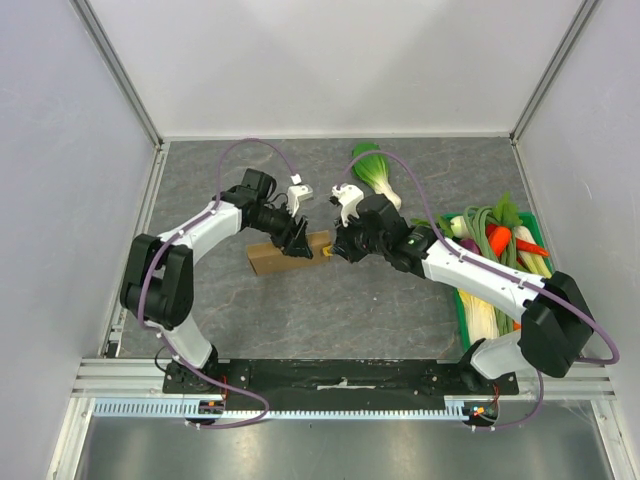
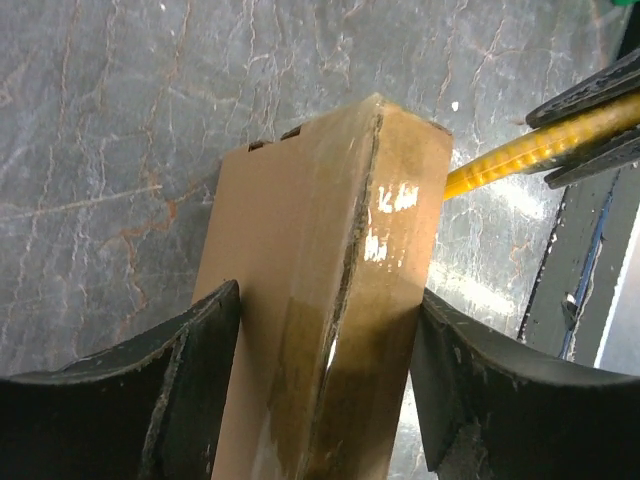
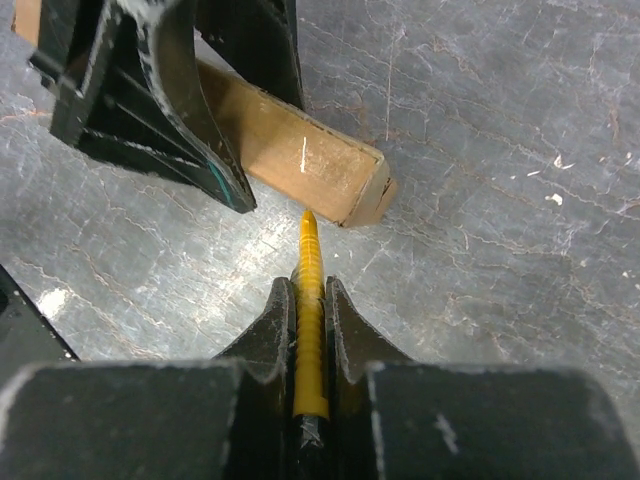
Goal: Unpack the express box
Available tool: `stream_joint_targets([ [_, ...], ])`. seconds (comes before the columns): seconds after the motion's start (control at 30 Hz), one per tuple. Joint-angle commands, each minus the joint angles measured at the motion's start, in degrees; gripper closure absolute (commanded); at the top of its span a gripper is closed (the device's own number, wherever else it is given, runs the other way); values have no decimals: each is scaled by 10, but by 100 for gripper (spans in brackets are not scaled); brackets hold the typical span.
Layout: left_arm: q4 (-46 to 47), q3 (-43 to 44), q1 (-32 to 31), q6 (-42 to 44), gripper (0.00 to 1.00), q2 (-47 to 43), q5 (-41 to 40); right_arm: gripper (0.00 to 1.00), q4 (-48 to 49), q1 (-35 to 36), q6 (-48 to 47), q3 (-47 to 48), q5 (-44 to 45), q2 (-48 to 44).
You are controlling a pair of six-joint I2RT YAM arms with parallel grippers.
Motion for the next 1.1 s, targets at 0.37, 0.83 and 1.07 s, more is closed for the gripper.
stream_joint_targets([
  [0.37, 185, -155, -72, -21, 51, -186, -255, 100, 1, -12, 94, -3, 38, -96],
  [0.83, 228, -247, -184, -70, 74, -288, -426, 100, 8, -14, 109, -33, 128, -155],
  [1.07, 214, -283, -214, -114, 62, -286, -429, 100, 44, -14, 97, -75, 66, -167],
])
